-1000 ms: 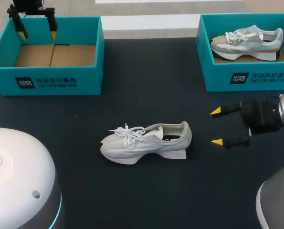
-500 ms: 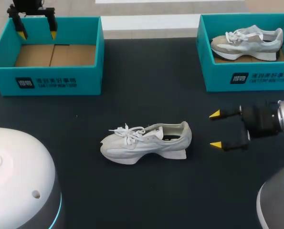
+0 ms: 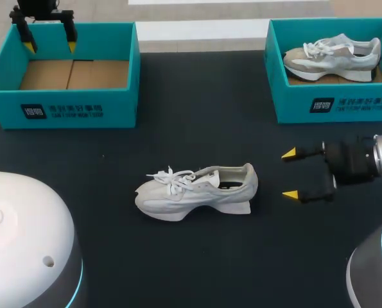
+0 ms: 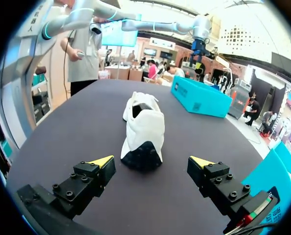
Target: Take the shoe out of the shoebox, open the shoe tongue, remove and reinsert the insole, then place the shoe into the shoebox
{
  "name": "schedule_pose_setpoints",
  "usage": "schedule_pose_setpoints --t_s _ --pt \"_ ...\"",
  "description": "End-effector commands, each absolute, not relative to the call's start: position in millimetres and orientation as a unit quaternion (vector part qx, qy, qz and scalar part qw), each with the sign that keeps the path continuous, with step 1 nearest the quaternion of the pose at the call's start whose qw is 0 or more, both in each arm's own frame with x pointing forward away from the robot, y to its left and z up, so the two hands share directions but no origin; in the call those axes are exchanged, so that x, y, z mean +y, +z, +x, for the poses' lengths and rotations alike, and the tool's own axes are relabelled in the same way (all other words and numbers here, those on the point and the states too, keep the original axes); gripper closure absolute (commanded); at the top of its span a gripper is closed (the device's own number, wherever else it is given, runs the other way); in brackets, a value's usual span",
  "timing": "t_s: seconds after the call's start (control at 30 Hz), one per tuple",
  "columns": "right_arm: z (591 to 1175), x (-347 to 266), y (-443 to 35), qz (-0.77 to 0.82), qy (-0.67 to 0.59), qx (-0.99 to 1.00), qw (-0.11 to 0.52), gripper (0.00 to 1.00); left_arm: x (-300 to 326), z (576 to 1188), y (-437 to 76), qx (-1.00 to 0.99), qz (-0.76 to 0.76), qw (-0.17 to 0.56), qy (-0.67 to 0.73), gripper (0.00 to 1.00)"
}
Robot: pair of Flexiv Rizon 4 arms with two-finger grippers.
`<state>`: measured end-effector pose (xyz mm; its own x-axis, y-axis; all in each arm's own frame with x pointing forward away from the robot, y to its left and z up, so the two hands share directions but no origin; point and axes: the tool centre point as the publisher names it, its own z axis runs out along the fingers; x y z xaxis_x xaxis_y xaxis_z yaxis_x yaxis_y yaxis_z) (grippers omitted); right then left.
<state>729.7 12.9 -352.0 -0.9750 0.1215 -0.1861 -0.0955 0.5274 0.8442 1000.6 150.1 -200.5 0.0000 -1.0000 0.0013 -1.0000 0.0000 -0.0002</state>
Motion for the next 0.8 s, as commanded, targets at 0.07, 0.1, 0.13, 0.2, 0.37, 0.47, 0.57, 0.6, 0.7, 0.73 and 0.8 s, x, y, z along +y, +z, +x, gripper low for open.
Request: schedule_pose_setpoints --t_s 0.07,0.1,0.13,0.2,0.37,0.47,0.57,0.6,0.7,0.73,0.8 --pt "733 15 -362 0.011 0.482 0.871 0.092 0.00 150 1000 -200 -0.707 0.707 0.000 0.000 0.00" --pt "733 15 -365 0.012 0.477 0.875 0.083 0.00 150 1000 -200 -0.707 0.707 0.000 0.000 0.00" --pt "733 16 -367 0.013 0.477 0.875 0.079 0.00 150 1000 -200 -0.707 0.707 0.000 0.000 0.00" --pt "732 17 -371 0.017 0.475 0.876 0.076 0.00 150 1000 -200 -0.707 0.707 0.000 0.000 0.00" --pt "732 24 -379 0.021 0.473 0.879 0.060 0.00 150 1000 -200 -0.707 0.707 0.000 0.000 0.00" --pt "733 30 -381 0.032 0.465 0.884 0.045 0.00 150 1000 -200 -0.707 0.707 0.000 0.000 0.00" --pt "733 36 -384 0.047 0.464 0.883 0.050 0.00 150 1000 -200 -0.707 0.707 0.000 0.000 0.00" --pt "733 38 -385 0.051 0.461 0.884 0.049 0.00 150 1000 -200 -0.707 0.707 0.000 0.000 0.00" --pt "733 46 -386 0.065 0.457 0.886 0.046 0.00 150 1000 -200 -0.707 0.707 0.000 0.000 0.00" --pt "732 49 -387 0.067 0.458 0.886 0.040 0.00 150 1000 -200 -0.707 0.707 0.000 0.000 0.00" --pt "732 53 -387 0.060 0.460 0.885 0.042 0.00 150 1000 -200 -0.707 0.707 0.000 0.000 0.00"
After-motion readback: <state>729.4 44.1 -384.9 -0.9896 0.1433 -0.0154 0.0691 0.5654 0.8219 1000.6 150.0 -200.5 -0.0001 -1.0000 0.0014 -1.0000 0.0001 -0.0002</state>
